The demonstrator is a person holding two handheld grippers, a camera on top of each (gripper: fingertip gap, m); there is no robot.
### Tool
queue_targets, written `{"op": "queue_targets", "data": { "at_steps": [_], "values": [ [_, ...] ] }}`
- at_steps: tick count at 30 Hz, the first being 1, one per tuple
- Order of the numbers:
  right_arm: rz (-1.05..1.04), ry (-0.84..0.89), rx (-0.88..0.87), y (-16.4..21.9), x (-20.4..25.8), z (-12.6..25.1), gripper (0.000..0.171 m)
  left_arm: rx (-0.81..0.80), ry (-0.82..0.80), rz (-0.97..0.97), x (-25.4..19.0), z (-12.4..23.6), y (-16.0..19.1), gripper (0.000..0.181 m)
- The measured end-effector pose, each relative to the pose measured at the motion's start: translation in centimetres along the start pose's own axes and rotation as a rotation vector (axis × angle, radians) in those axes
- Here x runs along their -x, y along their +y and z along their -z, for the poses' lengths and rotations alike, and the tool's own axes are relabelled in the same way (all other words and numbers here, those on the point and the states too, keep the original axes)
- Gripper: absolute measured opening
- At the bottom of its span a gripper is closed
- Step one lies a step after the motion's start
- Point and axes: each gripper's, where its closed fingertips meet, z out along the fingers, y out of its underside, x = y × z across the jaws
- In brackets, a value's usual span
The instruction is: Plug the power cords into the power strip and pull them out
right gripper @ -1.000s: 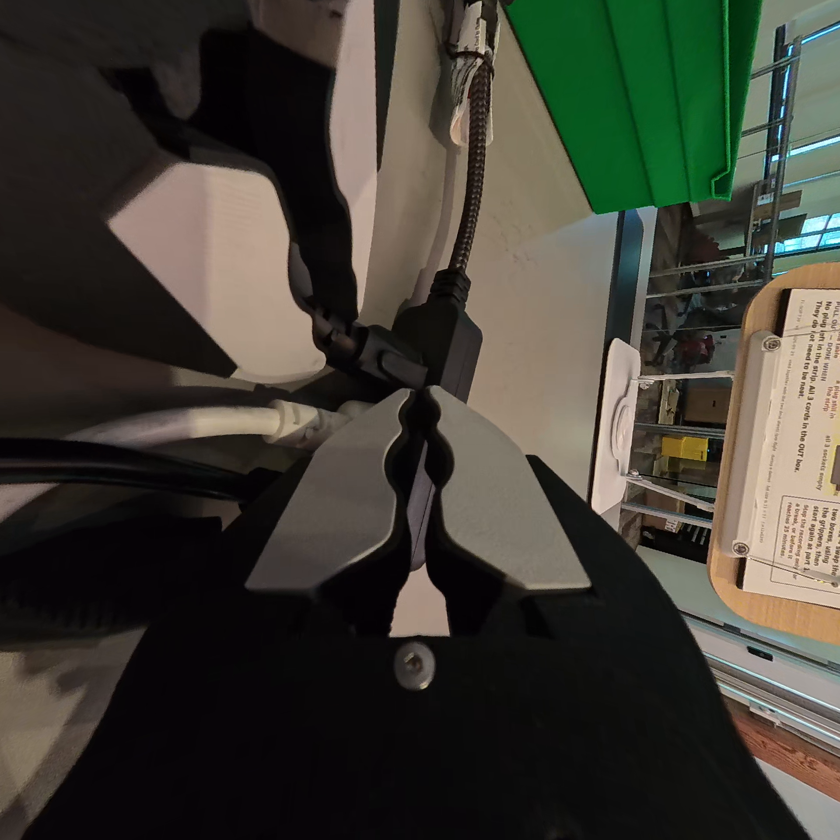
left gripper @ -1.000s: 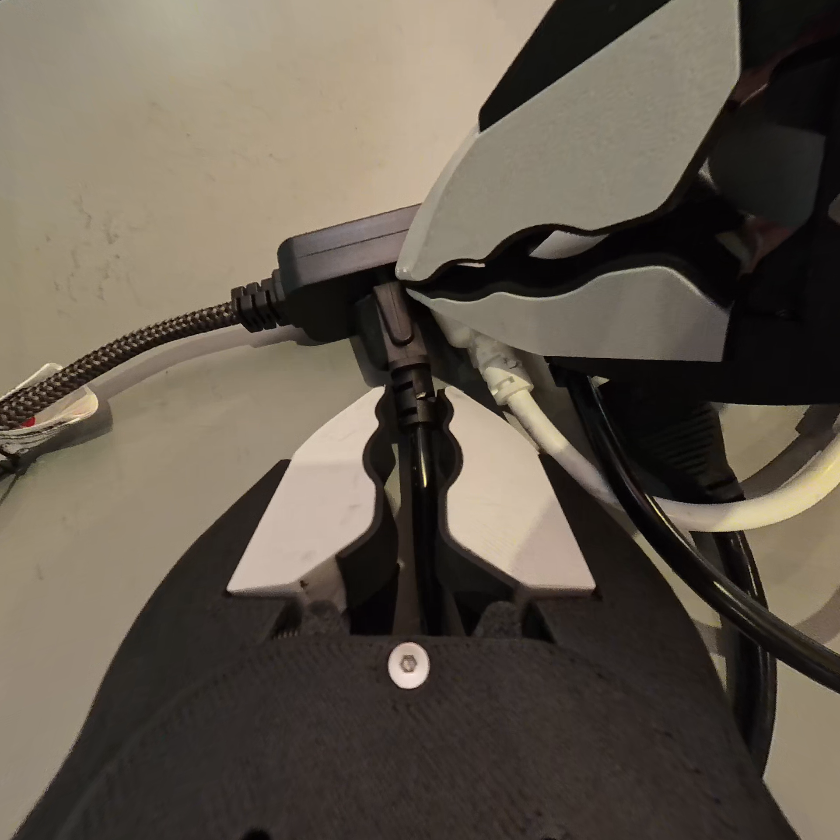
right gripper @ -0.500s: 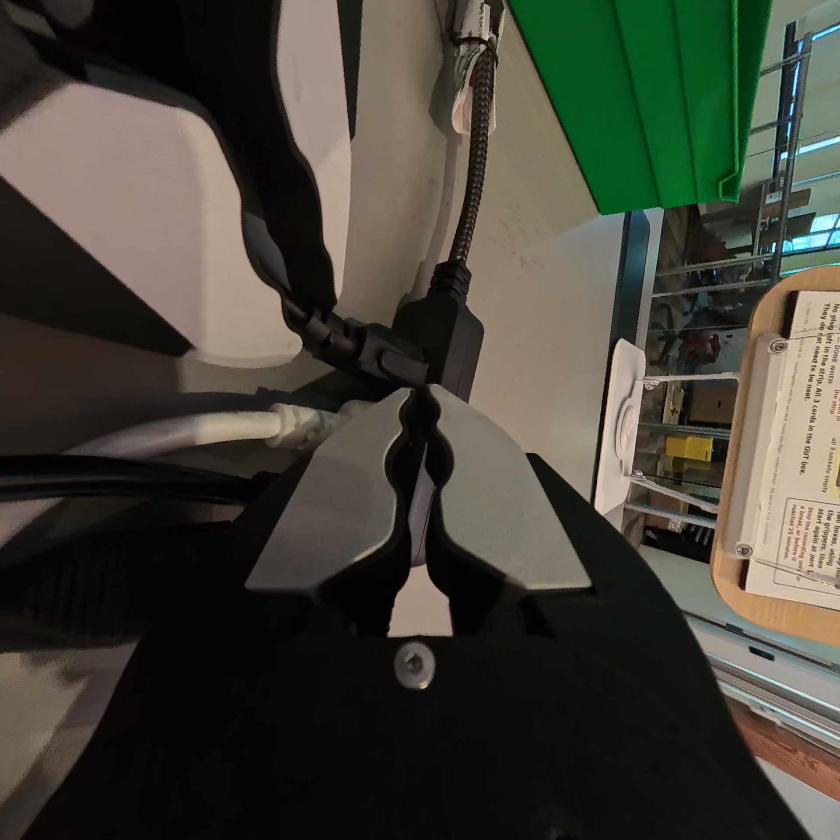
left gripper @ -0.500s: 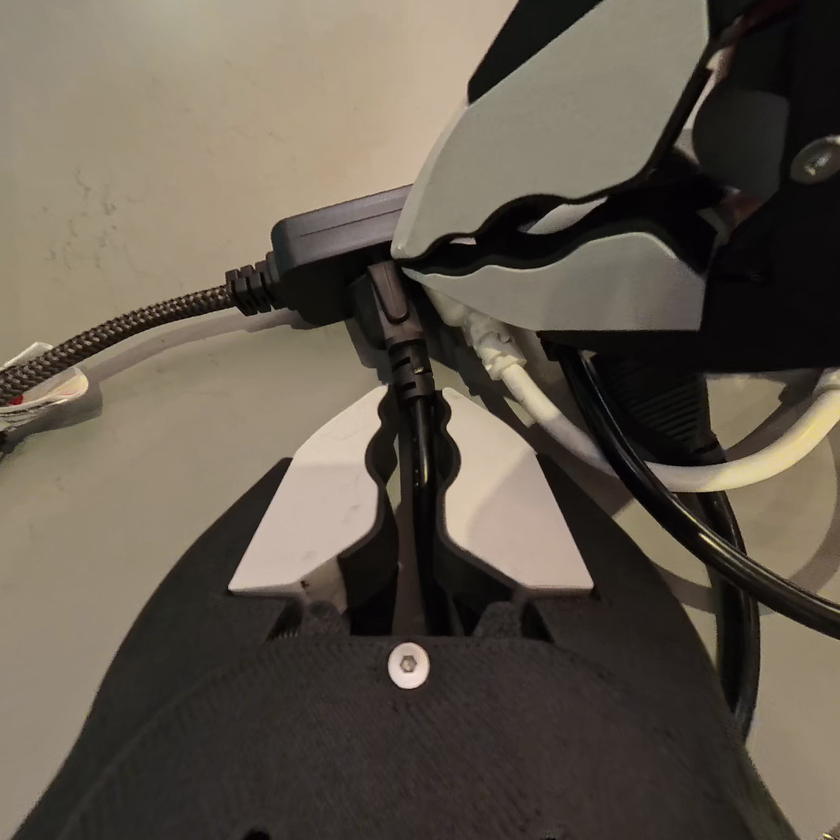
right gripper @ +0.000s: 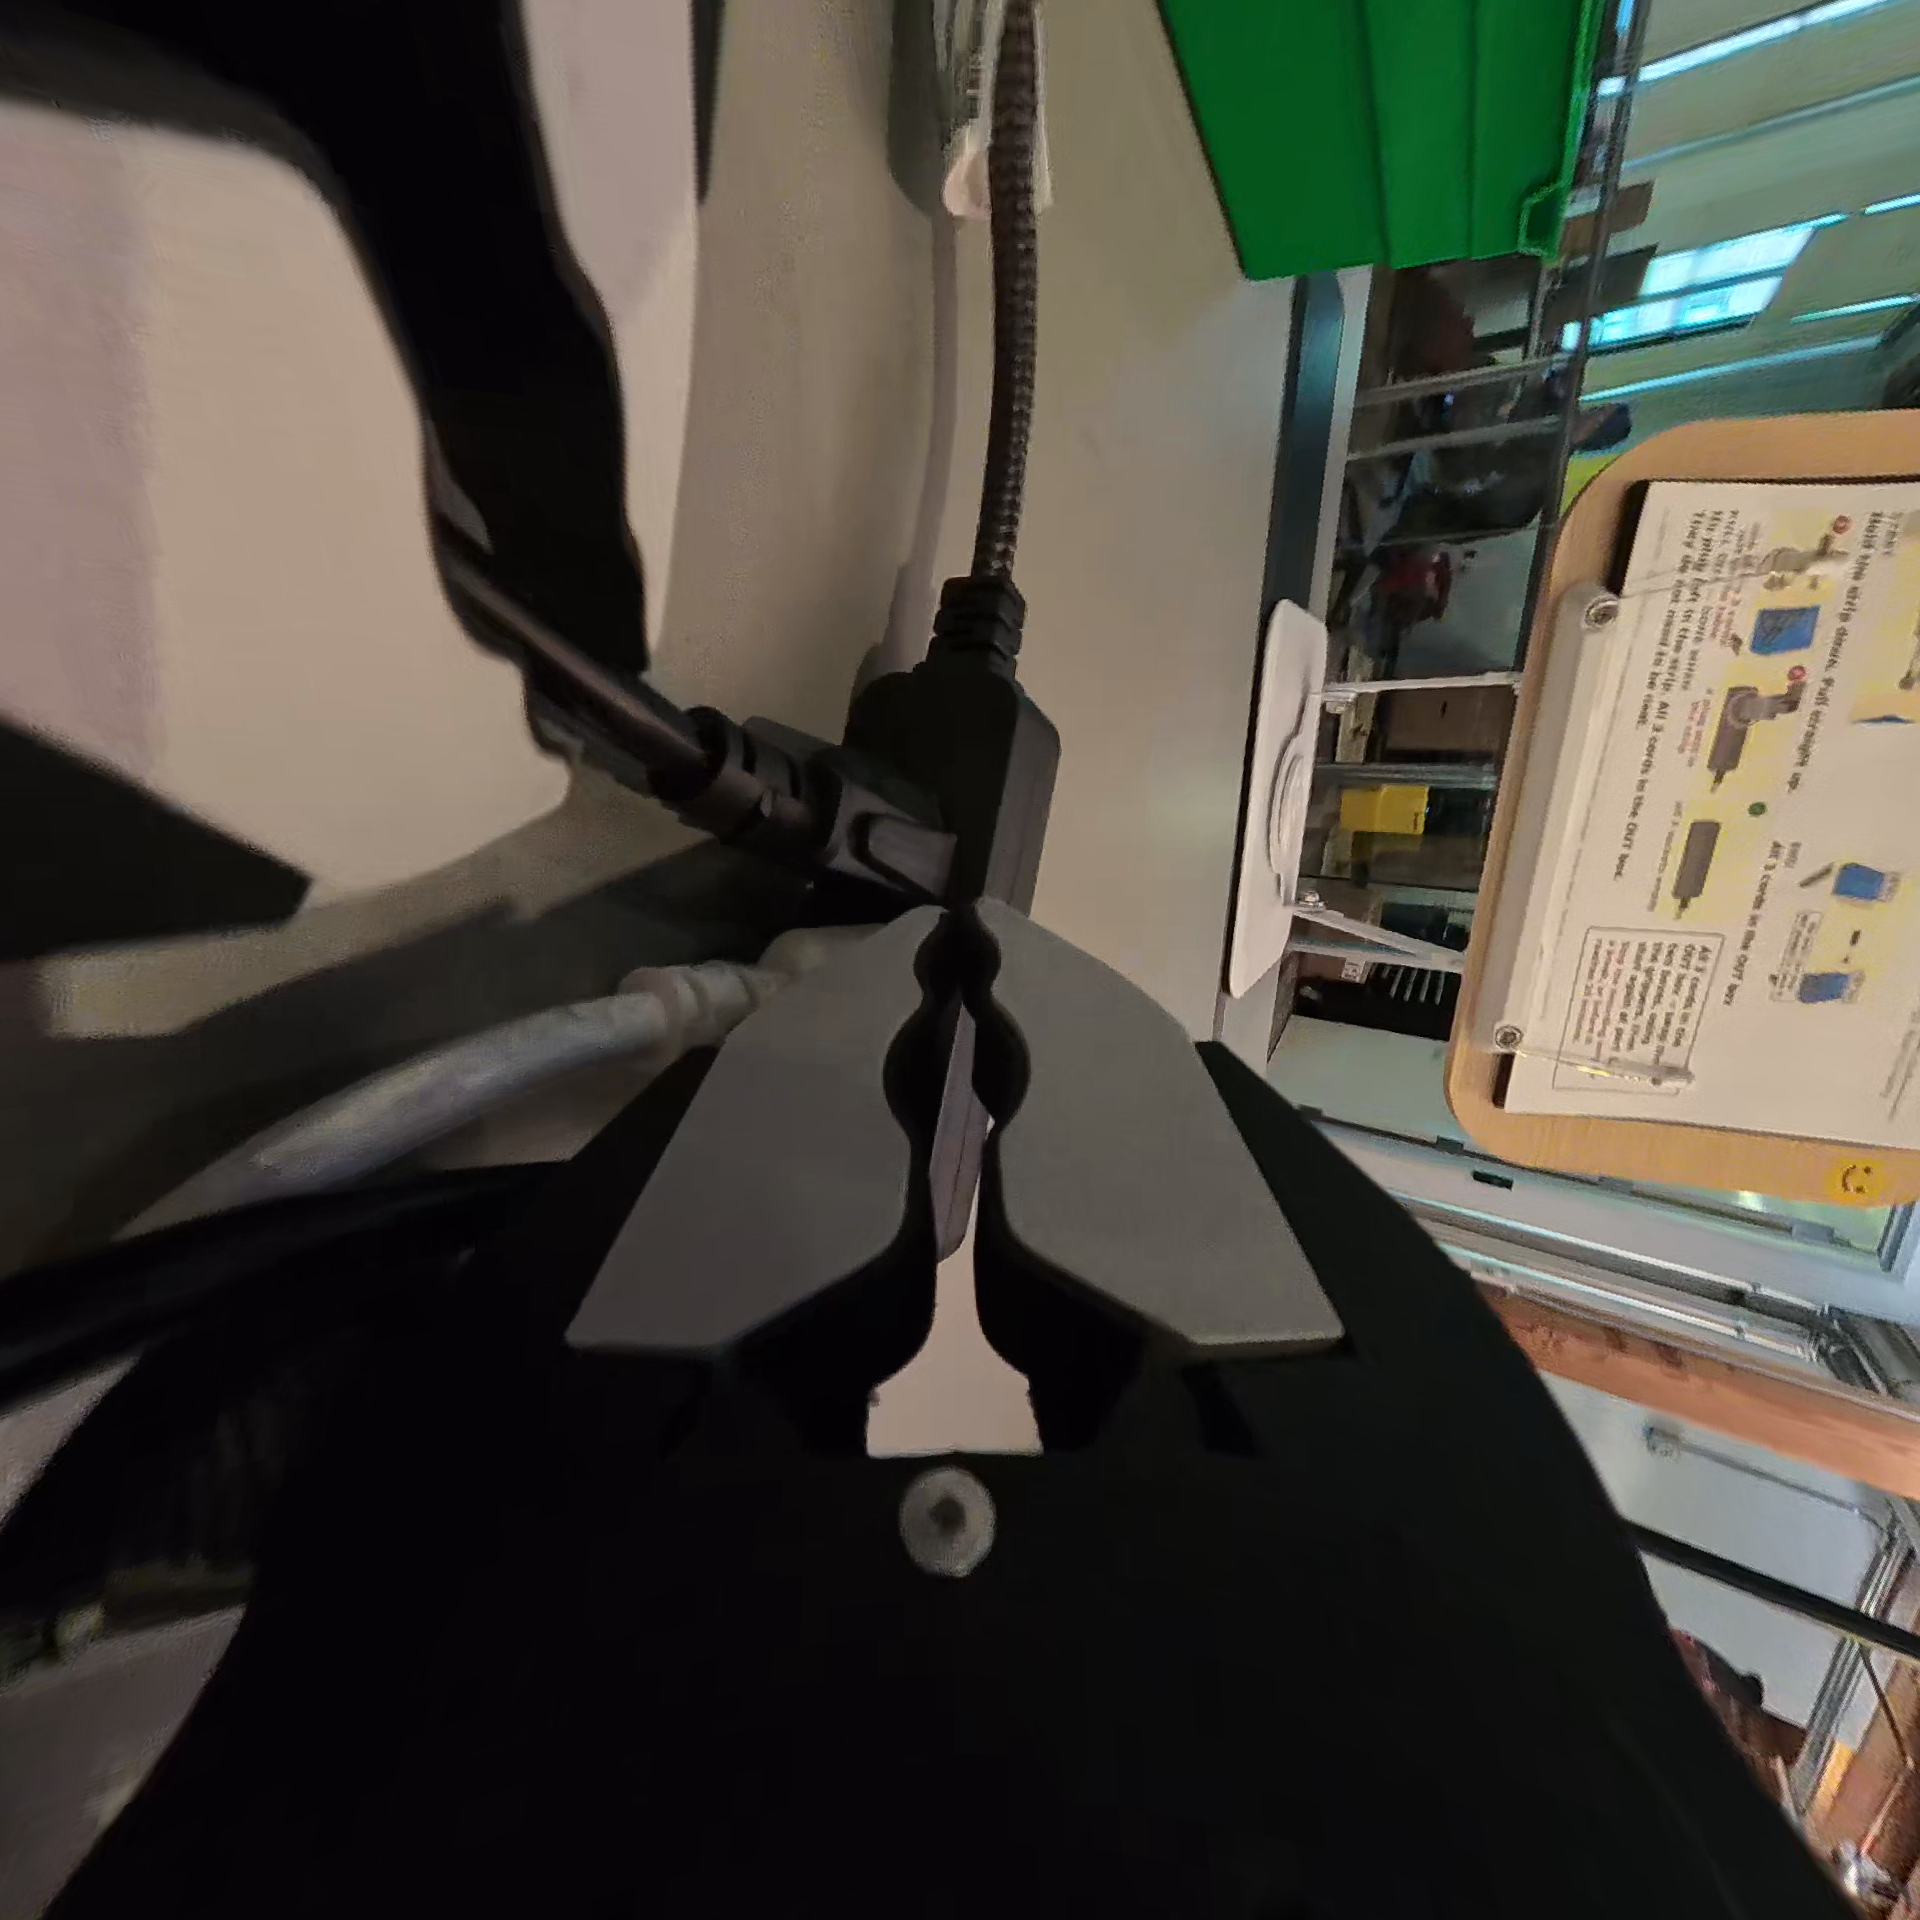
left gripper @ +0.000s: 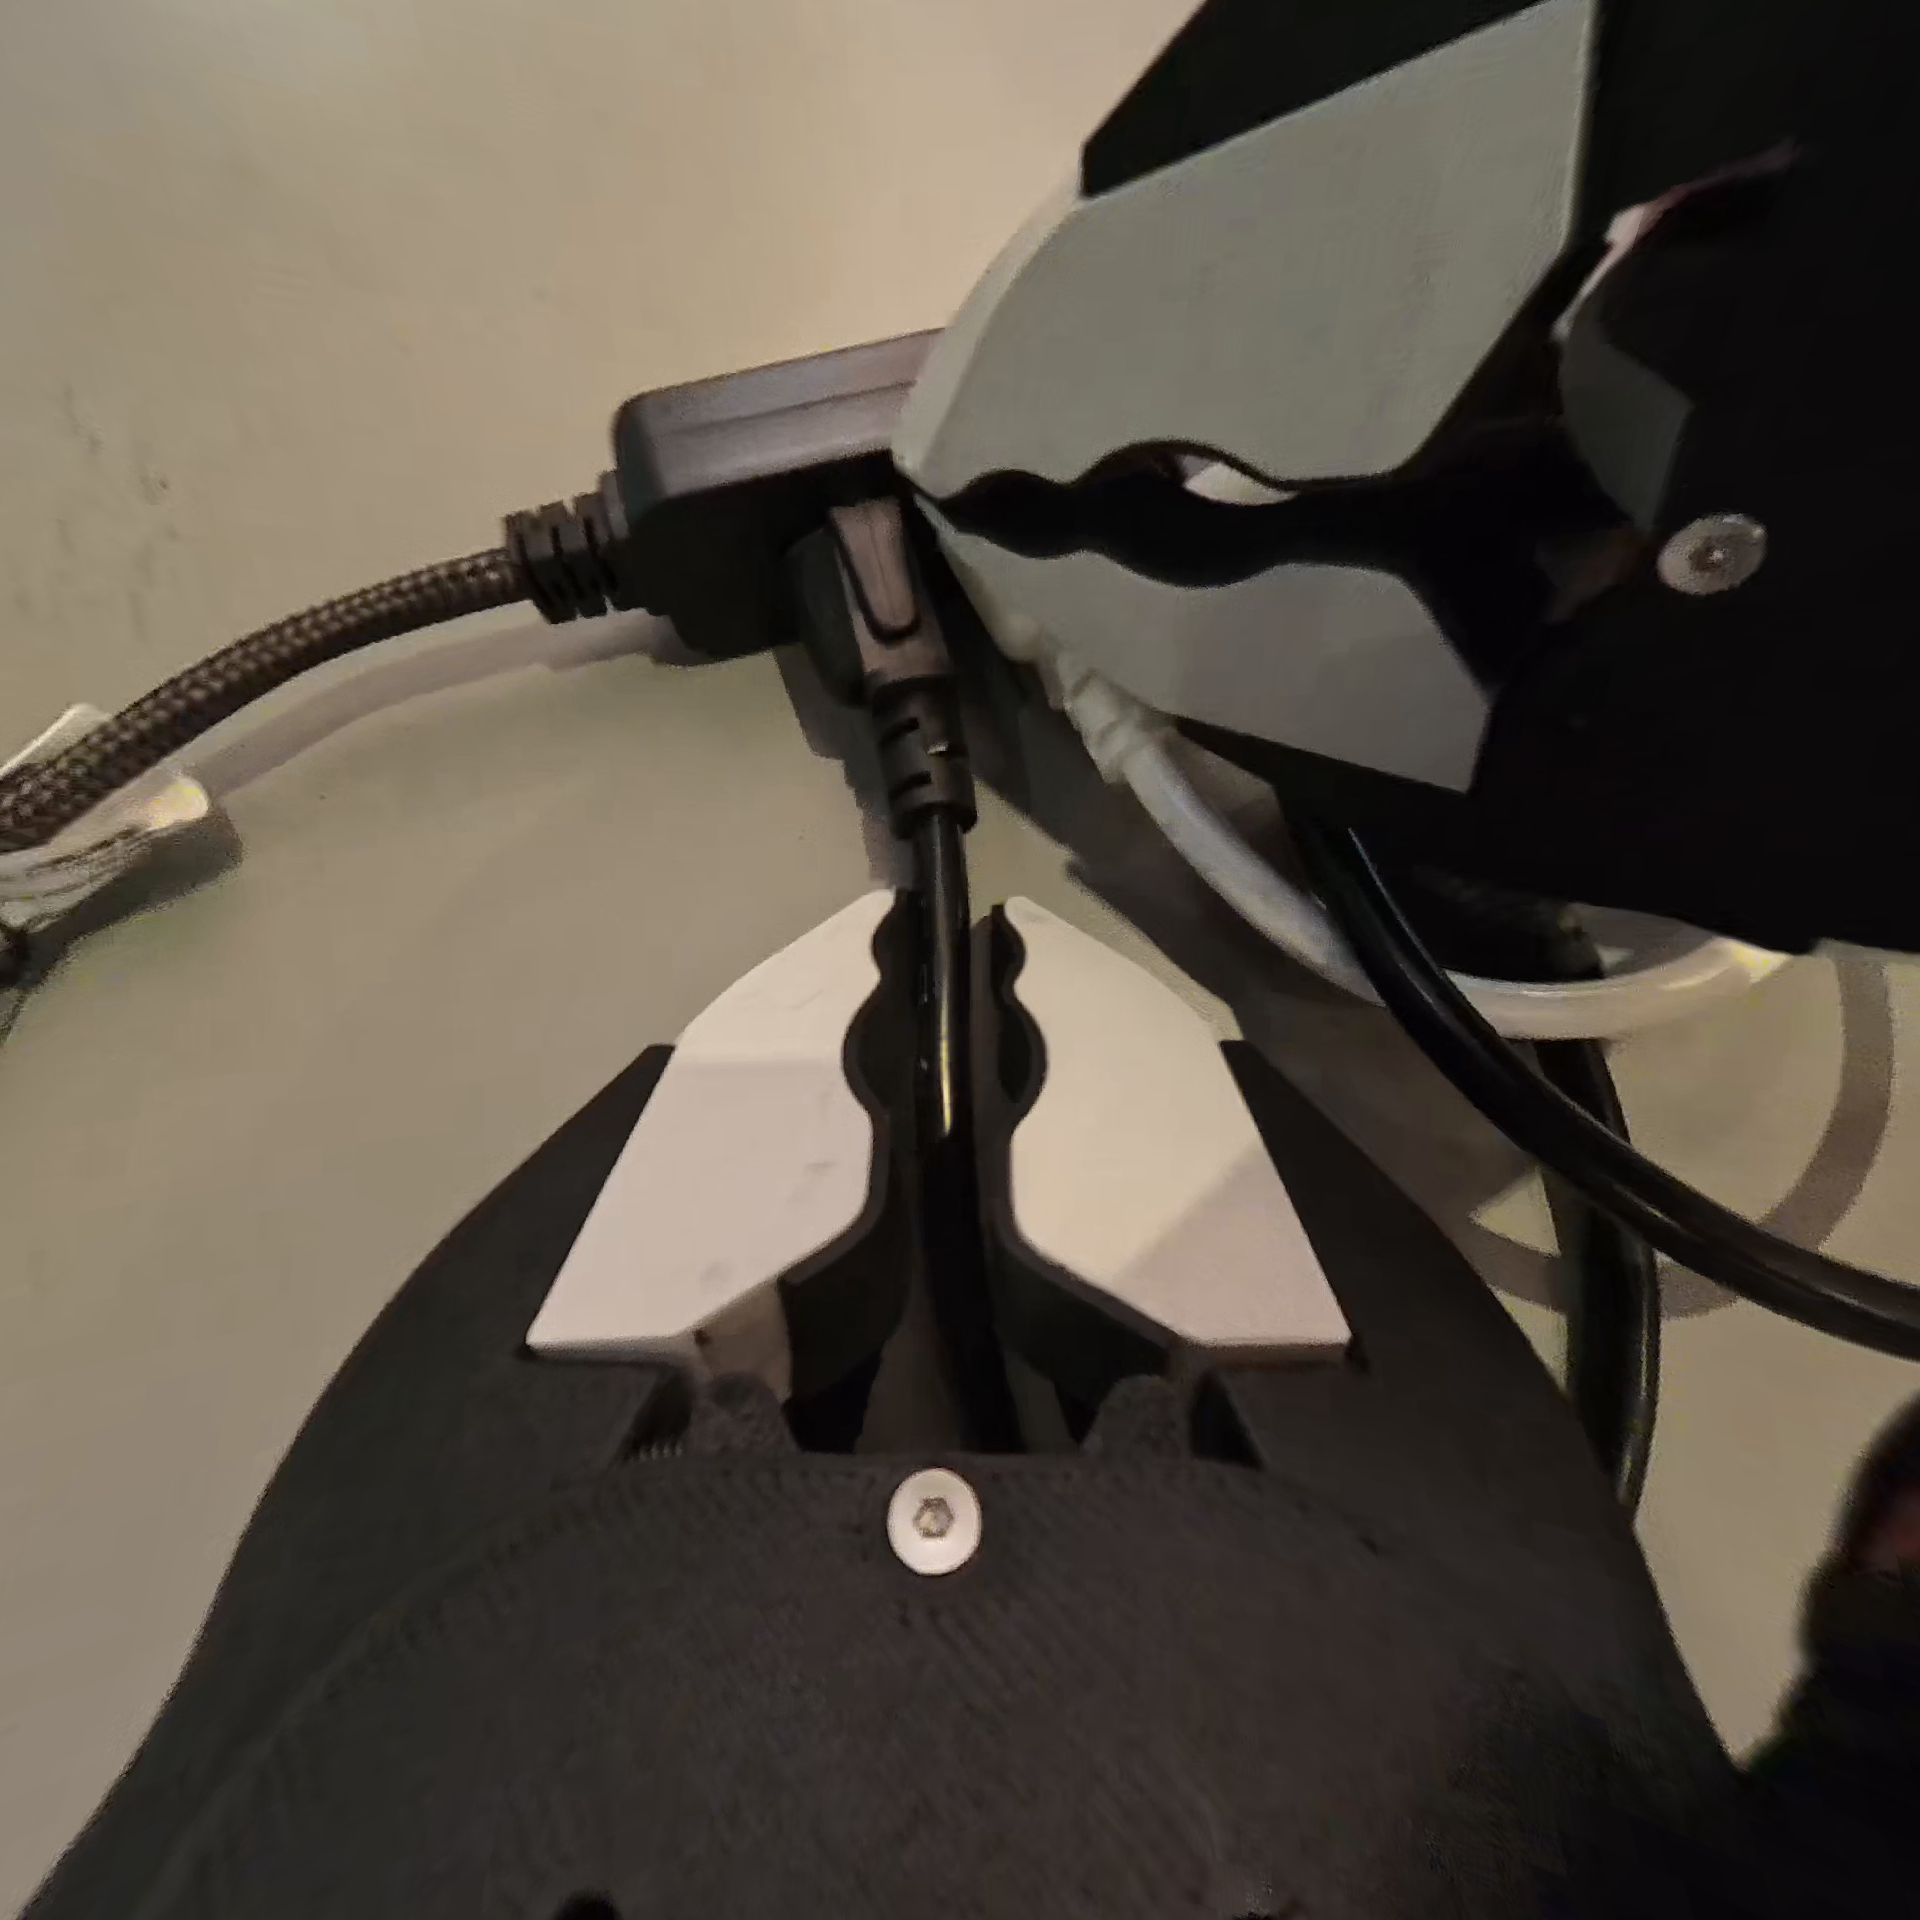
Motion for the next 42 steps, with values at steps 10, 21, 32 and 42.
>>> {"op": "queue_targets", "data": {
  "at_steps": [10,21,32,42],
  "values": [
    [-0.048,-0.055,-0.137,0.1,-0.1,0.2,0.003,-0.02,0.071,0.013,0.1,-0.1,-0.5,0.01],
    [0.406,-0.201,-0.184,0.3,-0.5,0.1,0.003,-0.001,0.084,-0.089,0.4,-2.0,-1.9,0.023],
    [0.584,-0.278,-0.228,0.2,-0.6,-0.8,0.014,0.01,0.13,-0.131,0.4,-2.8,-2.5,0.018],
    [0.578,-0.593,-0.356,0.0,-0.2,-0.3,0.025,0.001,0.214,-0.203,0.1,-2.5,-2.4,0.025]
  ]
}}
